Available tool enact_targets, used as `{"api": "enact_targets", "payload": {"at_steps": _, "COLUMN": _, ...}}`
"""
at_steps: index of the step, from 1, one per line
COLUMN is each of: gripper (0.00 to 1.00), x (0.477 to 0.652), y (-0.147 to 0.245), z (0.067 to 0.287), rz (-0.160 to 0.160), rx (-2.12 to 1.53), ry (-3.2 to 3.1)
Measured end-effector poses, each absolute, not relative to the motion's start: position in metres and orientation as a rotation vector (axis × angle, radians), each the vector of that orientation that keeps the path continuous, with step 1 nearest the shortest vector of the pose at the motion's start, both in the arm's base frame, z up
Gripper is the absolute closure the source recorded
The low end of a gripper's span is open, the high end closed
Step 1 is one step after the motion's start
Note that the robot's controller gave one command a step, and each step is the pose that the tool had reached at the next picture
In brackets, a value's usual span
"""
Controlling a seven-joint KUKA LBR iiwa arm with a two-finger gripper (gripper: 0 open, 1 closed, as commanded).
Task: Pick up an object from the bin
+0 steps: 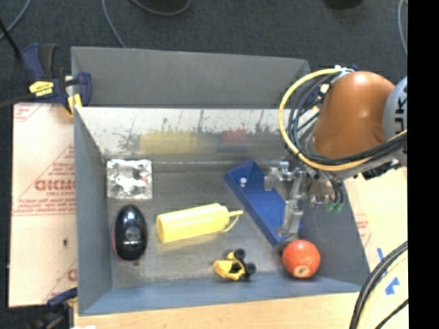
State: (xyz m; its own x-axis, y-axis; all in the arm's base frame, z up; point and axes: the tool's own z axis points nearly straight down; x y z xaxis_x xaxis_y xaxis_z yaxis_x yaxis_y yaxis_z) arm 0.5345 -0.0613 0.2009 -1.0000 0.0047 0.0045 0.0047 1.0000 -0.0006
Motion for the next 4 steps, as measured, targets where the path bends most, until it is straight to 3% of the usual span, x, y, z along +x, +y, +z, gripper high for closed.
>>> {"api": "enact_targets", "payload": {"at_steps": 1, "gripper": 0.0, "x": 0.536, "y": -0.061, "z": 0.205, "rz": 0.002, "rx": -0.005, "ry": -3.145}}
{"api": "enact_targets", "payload": {"at_steps": 3, "gripper": 0.0, "x": 0.555, "y": -0.011, "z": 0.185, "rz": 0.002, "rx": -0.011, "ry": -3.147}}
{"api": "enact_targets", "payload": {"at_steps": 4, "gripper": 0.0, "x": 0.546, "y": 0.001, "z": 0.149, "rz": 0.003, "rx": 0.178, "ry": -3.133}}
